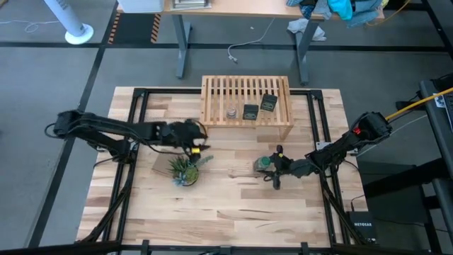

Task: Shelf spices
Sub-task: Put the green seasoning bottle on the shelf

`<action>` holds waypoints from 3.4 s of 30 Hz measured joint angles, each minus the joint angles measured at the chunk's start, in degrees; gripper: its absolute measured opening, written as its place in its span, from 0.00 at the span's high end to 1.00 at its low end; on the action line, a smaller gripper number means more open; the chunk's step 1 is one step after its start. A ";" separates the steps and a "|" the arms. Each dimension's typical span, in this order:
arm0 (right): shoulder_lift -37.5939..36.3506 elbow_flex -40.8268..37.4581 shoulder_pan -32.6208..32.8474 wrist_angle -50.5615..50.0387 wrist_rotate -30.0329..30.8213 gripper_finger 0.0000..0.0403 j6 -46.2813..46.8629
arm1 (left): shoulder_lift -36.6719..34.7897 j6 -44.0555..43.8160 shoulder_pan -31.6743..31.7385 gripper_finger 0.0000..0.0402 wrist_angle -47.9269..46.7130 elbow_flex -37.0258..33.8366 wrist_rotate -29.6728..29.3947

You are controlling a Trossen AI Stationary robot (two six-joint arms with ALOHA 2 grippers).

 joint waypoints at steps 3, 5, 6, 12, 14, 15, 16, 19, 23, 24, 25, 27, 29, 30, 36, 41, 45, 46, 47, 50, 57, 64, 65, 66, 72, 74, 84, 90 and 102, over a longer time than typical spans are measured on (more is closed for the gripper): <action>0.00 0.00 -2.08 1.67 -2.56 0.50 -0.06 | 4.88 1.10 -1.97 0.47 5.03 0.00 -0.02; 0.00 0.01 -3.52 2.46 -3.98 0.49 -0.56 | 8.04 1.06 -3.34 0.47 9.03 0.00 -0.02; 0.00 0.16 -4.25 2.51 -4.66 0.49 -1.16 | 9.69 1.08 -4.02 0.47 11.44 0.00 -0.03; 0.00 3.74 -7.13 1.07 -10.76 0.49 -4.89 | 18.48 3.90 -7.20 0.47 25.75 0.00 0.02; -0.02 5.38 -7.39 -0.68 -12.22 0.49 -6.37 | 20.77 4.53 -7.66 0.47 29.24 0.00 0.00; -0.02 6.10 -7.39 -1.92 -12.24 0.49 -7.10 | 21.74 4.54 -7.83 0.47 30.78 0.00 -0.04; -0.02 6.92 -7.39 -3.42 -12.31 0.49 -7.42 | 22.58 4.54 -7.85 0.47 32.35 0.00 -0.04; 0.04 8.86 -7.32 -7.56 -12.37 0.49 -7.49 | 24.29 4.55 -7.87 0.47 36.15 0.10 -0.01; 0.04 9.68 -7.28 -9.56 -12.55 0.49 -7.49 | 24.81 6.45 -7.85 0.47 40.47 0.15 -0.02; 0.04 9.68 -7.28 -9.48 -12.72 0.49 -7.49 | 24.81 6.72 -7.85 0.47 41.51 0.15 -0.02; 0.07 9.68 -7.28 -9.44 -12.72 0.49 -7.49 | 24.81 7.10 -7.85 0.47 42.49 0.16 -0.02; 0.07 9.70 -7.28 -9.46 -12.72 0.49 -7.46 | 24.81 7.65 -7.85 0.47 43.61 0.22 0.00; 0.07 9.69 -7.28 -9.24 -12.72 0.49 -7.44 | 24.81 7.75 -7.85 0.47 44.33 0.24 0.04; 0.07 9.68 -7.28 -8.89 -12.72 0.49 -7.44 | 24.81 7.75 -7.85 0.47 44.72 0.24 0.14; 0.19 10.24 -7.26 -8.38 -12.72 0.49 -7.45 | 25.34 7.62 -7.87 0.47 45.46 0.70 0.55; 3.86 13.32 -7.26 -8.23 -13.42 0.49 -9.26 | 27.65 10.56 -8.89 0.47 45.19 4.00 0.56; 8.48 16.00 -7.26 -8.39 -14.28 0.49 -10.69 | 29.60 12.00 -9.29 0.47 45.00 6.05 0.68; 9.40 16.54 -7.26 -8.39 -14.30 0.49 -10.70 | 29.73 11.88 -9.27 0.47 45.03 6.18 0.69; 10.21 16.92 -7.26 -8.37 -14.27 0.49 -10.72 | 29.77 11.44 -9.25 0.47 44.94 6.25 0.70; 11.60 17.72 -7.26 -8.48 -14.24 0.49 -11.24 | 29.74 9.32 -9.29 0.47 44.14 6.23 1.22; 11.82 19.49 -8.55 -8.07 -15.28 0.49 -12.18 | 29.74 7.54 -10.42 0.47 43.01 6.21 4.67; 11.80 19.52 -10.65 -7.15 -20.73 0.49 -12.25 | 29.74 9.17 -11.64 0.47 42.69 6.19 4.10; 11.80 19.52 -10.67 -6.87 -20.92 0.49 -12.23 | 29.68 9.11 -11.65 0.47 42.71 6.19 4.07; 11.80 19.57 -10.67 -6.81 -20.87 0.49 -12.23 | 29.66 9.06 -11.58 0.47 42.72 6.19 4.18; 11.82 20.31 -10.67 -6.98 -20.74 0.49 -12.23 | 29.66 8.91 -11.19 0.47 42.52 6.19 4.28; 11.82 20.33 -10.67 -6.66 -20.71 0.49 -12.25 | 29.66 8.75 -10.98 0.47 42.46 6.19 4.50; 11.80 20.33 -10.67 -5.41 -20.68 0.49 -12.25 | 30.81 8.56 -10.98 0.47 45.52 6.18 4.49; 11.80 20.28 -10.67 -5.98 -20.70 0.49 -12.25 | 35.33 8.99 -10.91 0.47 48.29 8.75 4.25; 11.80 20.24 -10.58 -7.32 -20.70 0.49 -12.25 | 36.28 11.37 -10.91 0.47 47.23 10.34 4.24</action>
